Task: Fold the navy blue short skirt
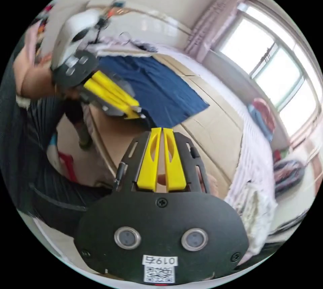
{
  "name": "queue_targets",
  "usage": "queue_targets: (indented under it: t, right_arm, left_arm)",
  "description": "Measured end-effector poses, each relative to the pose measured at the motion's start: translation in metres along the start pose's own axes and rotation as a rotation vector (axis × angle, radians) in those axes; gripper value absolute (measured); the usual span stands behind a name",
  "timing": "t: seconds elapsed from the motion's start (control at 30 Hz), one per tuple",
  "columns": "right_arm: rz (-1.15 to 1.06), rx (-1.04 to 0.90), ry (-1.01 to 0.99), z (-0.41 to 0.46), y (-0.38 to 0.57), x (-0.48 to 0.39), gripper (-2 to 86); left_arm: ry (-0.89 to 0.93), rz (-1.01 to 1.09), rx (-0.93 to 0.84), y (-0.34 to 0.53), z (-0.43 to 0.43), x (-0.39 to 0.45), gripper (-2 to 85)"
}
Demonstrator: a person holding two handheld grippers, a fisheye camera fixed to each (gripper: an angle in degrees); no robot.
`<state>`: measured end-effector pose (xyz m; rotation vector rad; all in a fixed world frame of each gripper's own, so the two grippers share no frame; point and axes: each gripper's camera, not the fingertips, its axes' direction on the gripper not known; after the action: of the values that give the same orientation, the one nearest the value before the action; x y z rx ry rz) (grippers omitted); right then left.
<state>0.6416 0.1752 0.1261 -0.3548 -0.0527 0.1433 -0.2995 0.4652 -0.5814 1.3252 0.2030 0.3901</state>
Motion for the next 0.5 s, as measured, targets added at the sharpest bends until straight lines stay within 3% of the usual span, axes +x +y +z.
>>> queue_targets:
  t: [0.07, 0.17, 0.33, 0.5]
  right_arm:
    - [0.346, 0.047, -0.165, -0.002, -0.034, 0.106, -0.7]
    - [0.596, 0.080, -0.398, 0.013, -0.081, 0.227, 0.0]
    - [0.711, 0.029, -0.561, 0.068, -0.190, 0.365, 5.7]
    - [0.706, -0.103, -0.584, 0.131, -0.295, 0.468, 6.6]
  left_arm:
    - [0.041, -0.059, 0.030, 0.014, 0.005, -0.015, 1.5]
    - [0.075, -0.134, 0.073, 0.040, 0.014, -0.032, 1.4]
    - [0.180, -0.204, 0.114, 0.074, 0.036, -0.045, 1.4]
    - [0.216, -0.195, 0.139, 0.102, 0.064, -0.037, 1.3]
